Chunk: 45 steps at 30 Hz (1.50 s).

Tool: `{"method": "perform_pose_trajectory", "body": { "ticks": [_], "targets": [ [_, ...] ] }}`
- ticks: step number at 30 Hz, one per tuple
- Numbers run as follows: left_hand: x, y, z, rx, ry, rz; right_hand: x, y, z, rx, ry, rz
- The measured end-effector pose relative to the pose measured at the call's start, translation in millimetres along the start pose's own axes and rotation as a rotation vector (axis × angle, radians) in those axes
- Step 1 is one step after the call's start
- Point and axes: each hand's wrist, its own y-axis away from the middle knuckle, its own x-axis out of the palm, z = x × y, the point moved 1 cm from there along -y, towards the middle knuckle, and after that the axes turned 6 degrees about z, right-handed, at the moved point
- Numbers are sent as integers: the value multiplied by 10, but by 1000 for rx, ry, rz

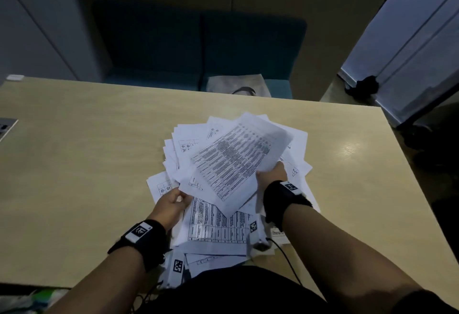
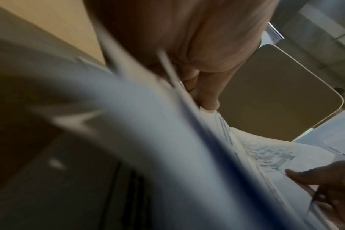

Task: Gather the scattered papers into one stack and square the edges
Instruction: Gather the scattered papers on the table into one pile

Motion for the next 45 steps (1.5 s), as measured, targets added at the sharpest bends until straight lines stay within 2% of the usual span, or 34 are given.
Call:
{"method": "perform_pose_trajectory", "body": {
  "ticks": [2,4,6,9,13,18,20,22,24,26,28,31,33,37,41,43,45],
  "targets": [
    [-7,12,6,-6,5,14,19,34,-6,82,-121,-8],
    [-11,22,-8,-11,84,15,-90,29,-18,71,-29,-39],
    [-42,9,-30,-18,116,23,-263,46,7,15,141,-31],
    [-95,-73,20,-23,6,39,-408,129,0,-60,296,69],
    [-88,-86,72,-16,62,65,-250,346,-105,-128,382,211],
    [-46,-15,48,49,155,114,-53,385,-82,-258,395,259],
    [-31,-21,60,53,136,127,-75,253,-32,-275,436,223],
    [-40,-44,94,34,91,101,-164,55,48,-330,516,82],
    [-53,-63,126,14,82,96,-275,-116,157,-406,698,-34],
    [-59,-69,150,23,71,91,-357,-254,241,-372,887,25],
    [-86,-130,229,48,61,80,-403,-358,258,-279,969,116],
    [-96,-216,322,77,70,75,-467,-422,227,-281,800,175],
    [-100,-219,329,86,51,40,-552,-419,216,-319,750,154],
    [-118,-303,455,38,51,-21,-869,-368,167,-330,573,-38],
    [-109,-304,432,16,48,-30,-1135,-264,-49,-230,318,-163],
    [-63,-218,275,16,70,-15,-1110,-209,-226,-160,232,-139],
    [-26,-196,209,12,77,-30,-983,-95,-377,-110,161,-17]
  ]
}}
